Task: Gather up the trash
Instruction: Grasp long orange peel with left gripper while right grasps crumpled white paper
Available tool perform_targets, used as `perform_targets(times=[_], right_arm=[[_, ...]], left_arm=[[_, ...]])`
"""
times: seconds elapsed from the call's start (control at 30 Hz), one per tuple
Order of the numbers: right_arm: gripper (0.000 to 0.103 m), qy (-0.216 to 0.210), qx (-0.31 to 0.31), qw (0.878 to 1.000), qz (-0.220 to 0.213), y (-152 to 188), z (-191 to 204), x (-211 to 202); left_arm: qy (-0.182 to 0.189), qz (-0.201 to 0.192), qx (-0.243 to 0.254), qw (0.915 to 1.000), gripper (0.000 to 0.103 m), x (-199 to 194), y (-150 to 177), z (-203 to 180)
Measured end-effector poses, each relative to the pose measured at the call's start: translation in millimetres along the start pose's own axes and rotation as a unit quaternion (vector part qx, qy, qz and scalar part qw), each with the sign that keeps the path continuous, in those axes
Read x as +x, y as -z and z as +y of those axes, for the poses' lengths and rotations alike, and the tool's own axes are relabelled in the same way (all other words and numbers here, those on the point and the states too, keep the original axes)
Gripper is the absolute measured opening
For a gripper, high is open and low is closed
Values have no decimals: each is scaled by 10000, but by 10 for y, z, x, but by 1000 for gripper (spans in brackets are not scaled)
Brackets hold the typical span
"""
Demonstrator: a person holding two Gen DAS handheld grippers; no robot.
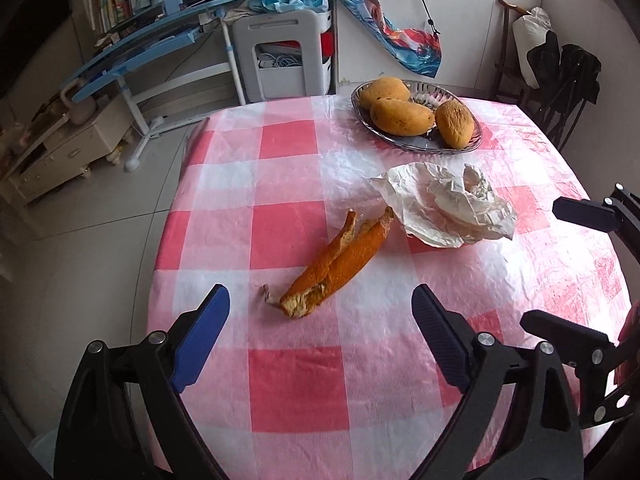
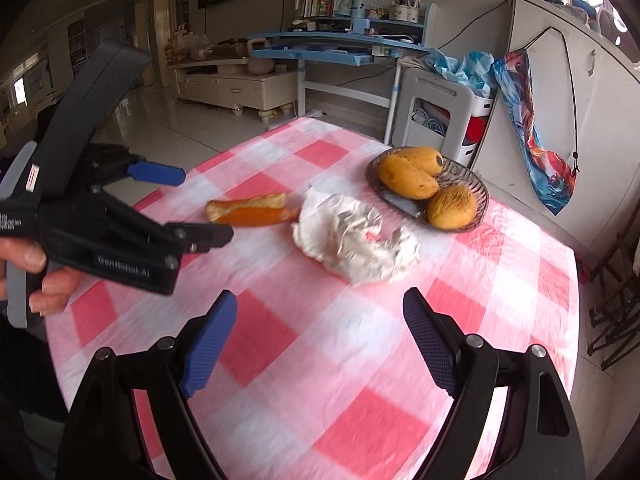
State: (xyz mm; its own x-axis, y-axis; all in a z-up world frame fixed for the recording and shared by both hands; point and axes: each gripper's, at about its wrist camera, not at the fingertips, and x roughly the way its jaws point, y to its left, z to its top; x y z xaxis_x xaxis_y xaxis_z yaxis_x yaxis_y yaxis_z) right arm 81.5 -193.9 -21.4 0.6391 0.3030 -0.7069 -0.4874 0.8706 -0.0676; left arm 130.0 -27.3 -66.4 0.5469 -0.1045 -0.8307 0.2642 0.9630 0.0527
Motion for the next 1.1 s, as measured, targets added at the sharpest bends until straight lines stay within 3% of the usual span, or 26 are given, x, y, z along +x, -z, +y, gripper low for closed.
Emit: perform_targets(times=[0.17,0.37,0.43,0.57,0.67,0.7,0.87,1.1], right_arm=[[81,30,22,10000,35,-135,-107,228],[78,-90,93,9998,158,-205,-205,403],[62,-158,120,9992,351,-204,-223,501],[43,-184,56,9988,444,-207,-213,534],[33,-270,42,9987,428,-210,-212,485],[15,-313,38,9986,433,-211,-207,468],[14,-404,61,9985,375,-188,-188,330],[14,-1115,-6,9937,139,-107,101,-136]], left_arm=[[27,150,110,9998,71,213,-81,0],[153,223,324,9991,60,356,-186,-30],[254,317,426,9983,39,399,-203,-70],[364,311,531,9974,19,399,-212,-119],[369,322,515,9975,16,372,-210,-119],[383,313,463,9977,16,349,-206,-96],[472,182,81,9987,16,158,-178,89],[613,-34,-510,9968,16,-265,21,387]])
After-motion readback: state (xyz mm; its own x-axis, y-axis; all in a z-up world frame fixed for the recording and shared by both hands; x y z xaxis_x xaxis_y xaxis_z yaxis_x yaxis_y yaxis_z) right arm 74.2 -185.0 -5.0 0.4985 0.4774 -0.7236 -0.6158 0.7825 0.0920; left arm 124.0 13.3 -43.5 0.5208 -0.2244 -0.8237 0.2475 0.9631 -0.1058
